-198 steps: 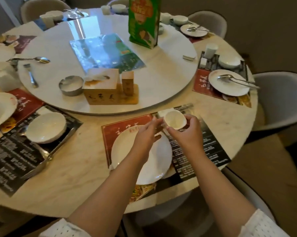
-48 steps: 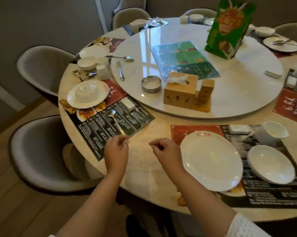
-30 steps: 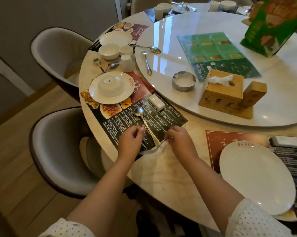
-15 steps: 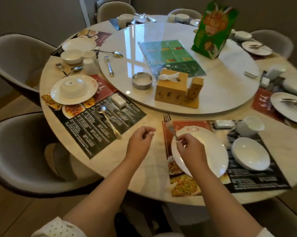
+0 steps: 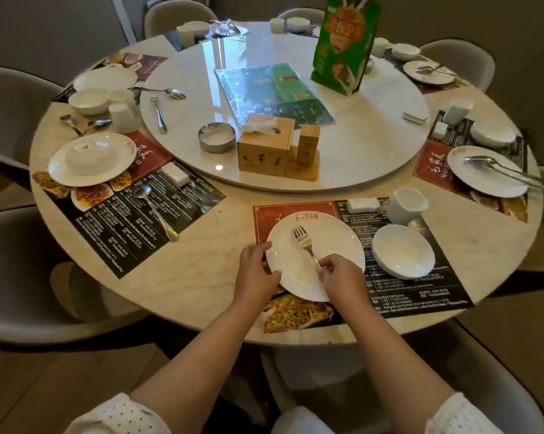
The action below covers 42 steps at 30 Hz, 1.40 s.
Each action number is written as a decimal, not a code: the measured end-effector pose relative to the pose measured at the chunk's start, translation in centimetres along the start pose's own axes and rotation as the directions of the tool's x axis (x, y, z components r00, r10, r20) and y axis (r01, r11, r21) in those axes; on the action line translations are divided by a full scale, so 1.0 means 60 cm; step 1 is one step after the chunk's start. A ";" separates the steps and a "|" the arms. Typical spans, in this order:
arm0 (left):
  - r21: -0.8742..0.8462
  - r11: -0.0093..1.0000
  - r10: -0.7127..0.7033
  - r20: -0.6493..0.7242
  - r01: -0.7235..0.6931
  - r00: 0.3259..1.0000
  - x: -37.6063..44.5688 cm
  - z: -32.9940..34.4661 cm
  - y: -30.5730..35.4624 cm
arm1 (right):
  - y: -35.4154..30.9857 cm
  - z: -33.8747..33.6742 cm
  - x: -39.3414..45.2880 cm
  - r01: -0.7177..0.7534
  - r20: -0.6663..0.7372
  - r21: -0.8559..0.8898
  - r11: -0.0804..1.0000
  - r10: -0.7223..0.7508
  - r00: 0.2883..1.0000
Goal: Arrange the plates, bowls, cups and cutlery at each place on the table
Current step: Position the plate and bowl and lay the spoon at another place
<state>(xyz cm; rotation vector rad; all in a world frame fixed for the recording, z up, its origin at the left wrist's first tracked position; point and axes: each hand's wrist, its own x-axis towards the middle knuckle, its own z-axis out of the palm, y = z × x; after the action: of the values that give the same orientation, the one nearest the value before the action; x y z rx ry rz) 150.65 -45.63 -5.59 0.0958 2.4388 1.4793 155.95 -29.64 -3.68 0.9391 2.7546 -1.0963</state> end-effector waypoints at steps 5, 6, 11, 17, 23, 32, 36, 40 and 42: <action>0.016 1.000 -0.018 0.004 0.018 1.000 -0.003 0.002 0.005 | 0.002 0.000 0.000 0.028 -0.024 -0.035 0.999 -0.029 0.999; 0.013 1.000 -0.016 0.004 0.016 1.000 -0.003 0.000 0.006 | 0.001 -0.001 -0.001 0.041 -0.030 -0.058 0.997 -0.043 0.999; -0.007 1.000 -0.018 -0.023 0.018 1.000 0.001 -0.034 0.001 | -0.019 0.000 -0.009 0.110 -0.111 -0.165 0.980 -0.129 0.985; 0.079 0.997 -0.005 -0.242 0.025 0.970 0.024 -0.149 -0.036 | -0.107 0.064 -0.021 0.361 -0.109 -0.034 0.932 -0.363 0.925; 0.140 0.980 -0.073 -0.389 0.138 0.918 0.078 -0.274 -0.090 | -0.193 0.193 -0.023 0.566 0.134 -0.058 0.822 -0.555 0.821; 0.188 0.945 -0.178 -0.386 0.266 0.905 0.196 -0.351 -0.101 | -0.210 0.291 0.001 0.517 0.234 -0.489 0.703 -0.465 0.854; 0.223 0.903 -0.303 -0.273 0.367 0.913 0.233 -0.361 -0.104 | -0.210 0.294 0.002 0.509 0.224 -0.500 0.701 -0.463 0.857; 0.258 0.890 -0.325 -0.221 0.377 0.919 0.242 -0.369 -0.101 | -0.211 0.291 0.002 0.514 0.229 -0.487 0.706 -0.465 0.855; 0.198 0.901 -0.353 -0.182 0.385 0.918 0.237 -0.374 -0.098 | -0.212 0.288 0.001 0.518 0.247 -0.491 0.700 -0.459 0.854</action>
<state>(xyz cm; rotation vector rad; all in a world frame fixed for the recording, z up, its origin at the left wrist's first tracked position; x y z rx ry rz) 131.35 -64.78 -3.99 -0.4204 2.5482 1.0677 145.75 -47.82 -8.84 0.0603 3.0211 -0.2883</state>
